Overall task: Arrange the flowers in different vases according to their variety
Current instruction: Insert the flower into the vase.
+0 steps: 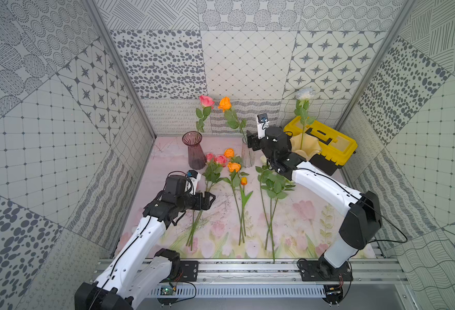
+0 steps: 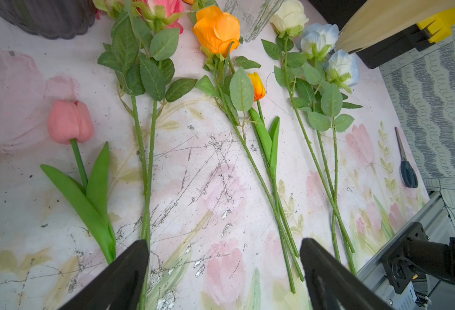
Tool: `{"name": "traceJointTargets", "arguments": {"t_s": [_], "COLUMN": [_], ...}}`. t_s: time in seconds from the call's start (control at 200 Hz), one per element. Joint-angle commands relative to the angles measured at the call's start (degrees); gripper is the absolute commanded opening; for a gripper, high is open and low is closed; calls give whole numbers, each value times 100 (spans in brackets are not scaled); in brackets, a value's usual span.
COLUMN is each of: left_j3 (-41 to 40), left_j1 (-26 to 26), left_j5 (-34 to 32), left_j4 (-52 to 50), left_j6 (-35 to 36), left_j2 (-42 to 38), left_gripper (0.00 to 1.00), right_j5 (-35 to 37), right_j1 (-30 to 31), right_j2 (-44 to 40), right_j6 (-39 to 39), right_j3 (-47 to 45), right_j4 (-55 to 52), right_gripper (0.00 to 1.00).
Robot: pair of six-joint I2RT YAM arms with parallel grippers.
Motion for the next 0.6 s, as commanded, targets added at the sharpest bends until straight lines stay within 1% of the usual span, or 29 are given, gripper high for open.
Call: {"name": "traceJointTargets", "arguments": {"t_s": [0.0,0.2,0.37,0.49,0.595], "left_j3": [6,14,8,12,10], "left_j1": [-22,-43,-60,-74,-68], "left_j5": [11,26,15,35,82], "left_j4": [36,43,27,19,27], "left_j6": [82,85,89,78,73], "left_j2": [-22,-5,-16,-14,3], "left_gripper": [93,93,93,93,93], "right_j5": [45,-285,-862,-1200,-1504], "right_j1": [26,32,56,75,85], "right_j2": [-560,-1447,-1934,-1991,-1749], "right_j6": [540,1443,1981,2163,2206], "right_j3": [-440,-1175,-1822,-2211,-2350], "right_j4": [-631,-1757,-2414,-2696,-2894], "right_gripper": [83,83,82,82,82]}}
